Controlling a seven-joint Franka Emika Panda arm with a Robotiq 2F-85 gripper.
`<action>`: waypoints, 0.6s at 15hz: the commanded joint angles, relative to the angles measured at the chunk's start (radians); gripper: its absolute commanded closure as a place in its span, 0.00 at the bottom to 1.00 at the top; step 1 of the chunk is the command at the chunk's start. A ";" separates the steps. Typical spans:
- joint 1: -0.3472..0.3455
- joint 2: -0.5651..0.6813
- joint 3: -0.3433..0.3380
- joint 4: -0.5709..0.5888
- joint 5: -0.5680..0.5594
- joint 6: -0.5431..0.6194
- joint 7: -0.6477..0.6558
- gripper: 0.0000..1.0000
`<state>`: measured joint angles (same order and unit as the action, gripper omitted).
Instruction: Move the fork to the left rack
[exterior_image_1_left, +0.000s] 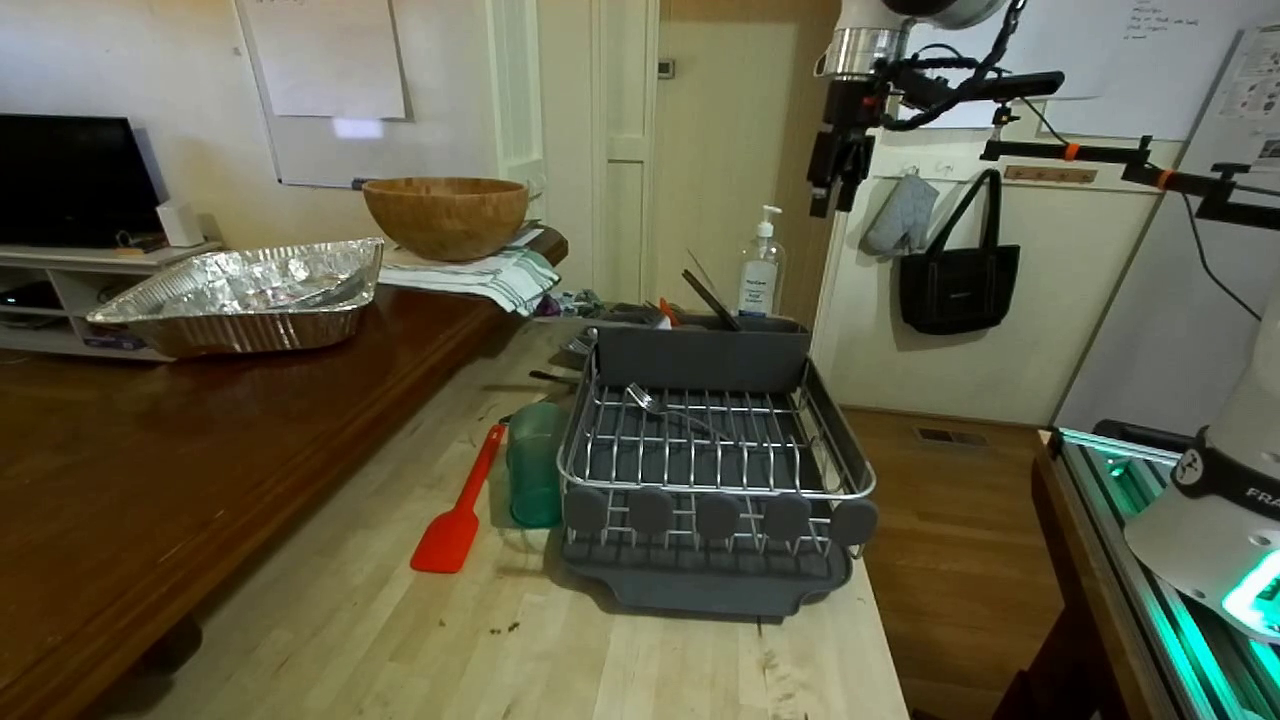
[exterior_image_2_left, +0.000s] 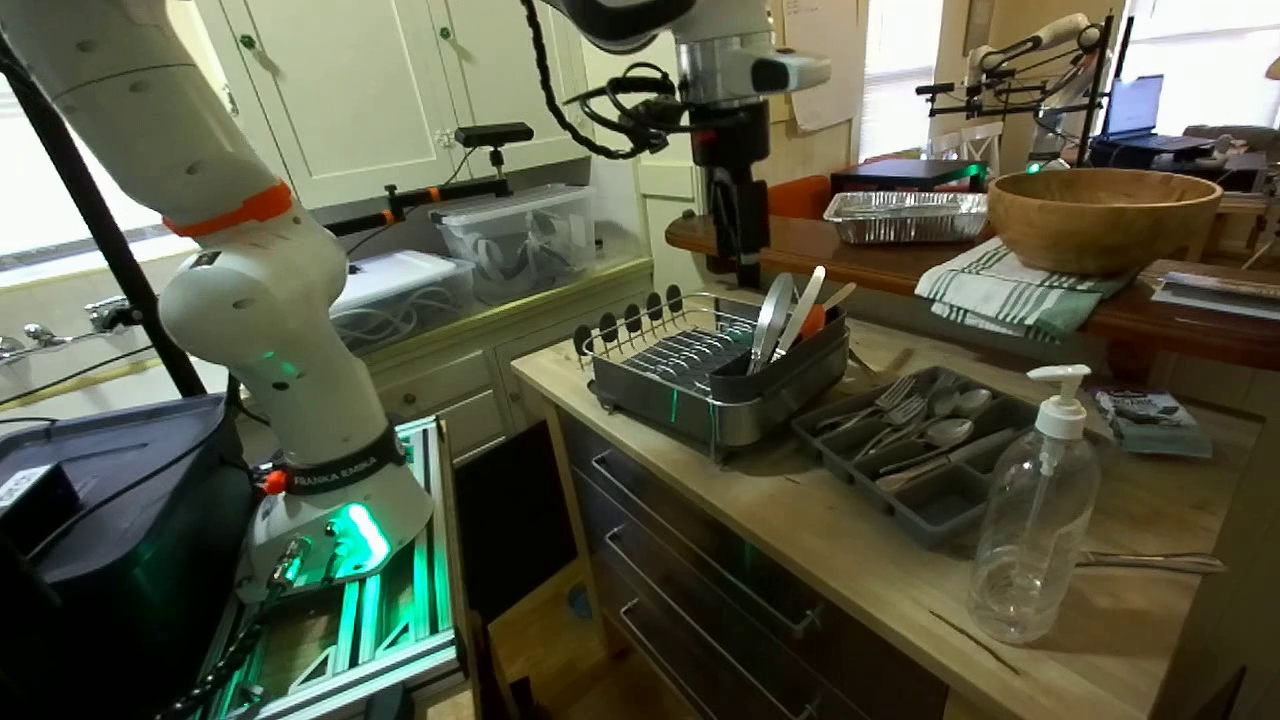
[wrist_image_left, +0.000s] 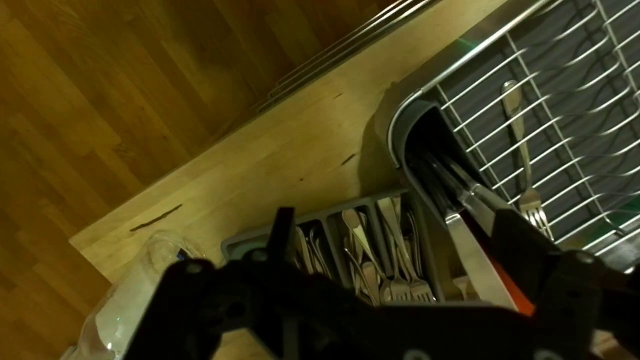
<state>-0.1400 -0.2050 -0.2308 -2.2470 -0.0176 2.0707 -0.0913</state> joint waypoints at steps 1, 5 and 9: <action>-0.029 0.244 -0.012 0.170 0.017 -0.025 -0.007 0.00; -0.041 0.235 0.002 0.146 0.002 -0.002 -0.009 0.00; -0.041 0.246 0.002 0.163 0.002 -0.003 -0.009 0.00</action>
<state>-0.1649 0.0409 -0.2441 -2.0862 -0.0148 2.0708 -0.1002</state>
